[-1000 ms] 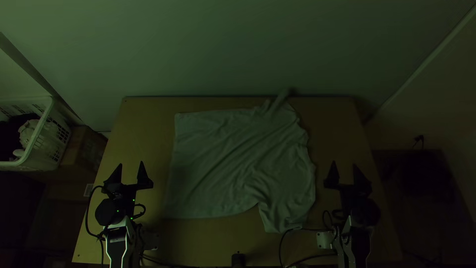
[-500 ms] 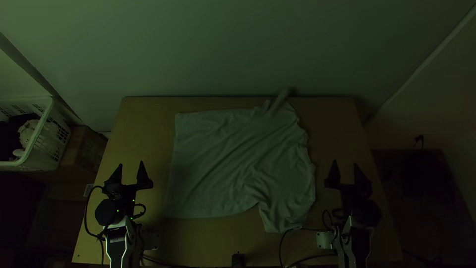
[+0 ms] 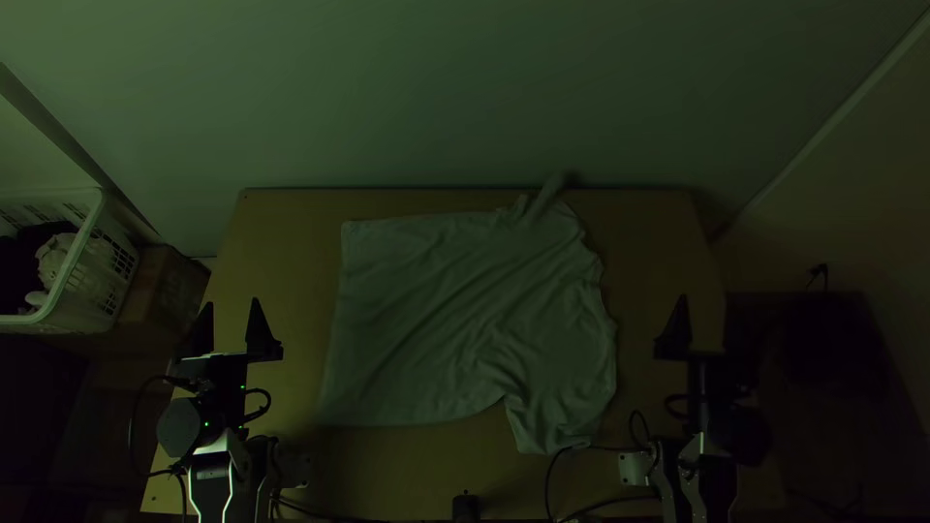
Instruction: Fold the t-shirt
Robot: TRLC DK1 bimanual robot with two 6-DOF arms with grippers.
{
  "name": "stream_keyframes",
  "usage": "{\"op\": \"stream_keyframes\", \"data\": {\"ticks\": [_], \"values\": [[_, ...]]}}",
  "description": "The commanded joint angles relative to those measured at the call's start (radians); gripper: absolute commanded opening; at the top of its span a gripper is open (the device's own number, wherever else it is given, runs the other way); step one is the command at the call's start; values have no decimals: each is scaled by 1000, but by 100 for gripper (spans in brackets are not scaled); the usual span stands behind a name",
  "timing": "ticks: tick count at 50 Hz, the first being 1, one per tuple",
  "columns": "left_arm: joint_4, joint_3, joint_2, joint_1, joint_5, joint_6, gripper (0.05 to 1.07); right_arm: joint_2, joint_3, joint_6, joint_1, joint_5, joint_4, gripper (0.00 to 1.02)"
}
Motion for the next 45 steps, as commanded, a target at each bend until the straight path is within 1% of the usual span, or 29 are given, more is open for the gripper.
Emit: {"op": "stream_keyframes", "data": {"ticks": [1, 12, 19, 24, 31, 35, 39, 42, 45], "values": [[13, 99, 86, -9, 0, -30, 103, 118, 117, -10, 10, 7, 32, 99], [10, 256, 253, -21, 0, -64, 103, 355, 308, -6, 10, 7, 22, 99], [-33, 403, 414, -56, 0, -73, 103, 500, 437, 13, 15, 7, -58, 99], [-63, 501, 534, -72, 0, -93, 103, 601, 538, 43, 32, 7, -124, 99], [-131, 630, 664, -119, 2, -101, 103, 733, 655, 62, 70, 7, -163, 99], [-158, 694, 736, -138, 3, -101, 103, 835, 753, 69, 92, 7, -239, 99], [-198, 768, 815, -162, 3, -101, 103, 946, 865, 82, 113, 6, -347, 99], [-223, 817, 870, -181, 2, -101, 103, 1006, 923, 86, 119, 4, -379, 99], [-267, 869, 924, -181, 3, -101, 103, 1043, 953, 96, 133, 6, -380, 99]]}}
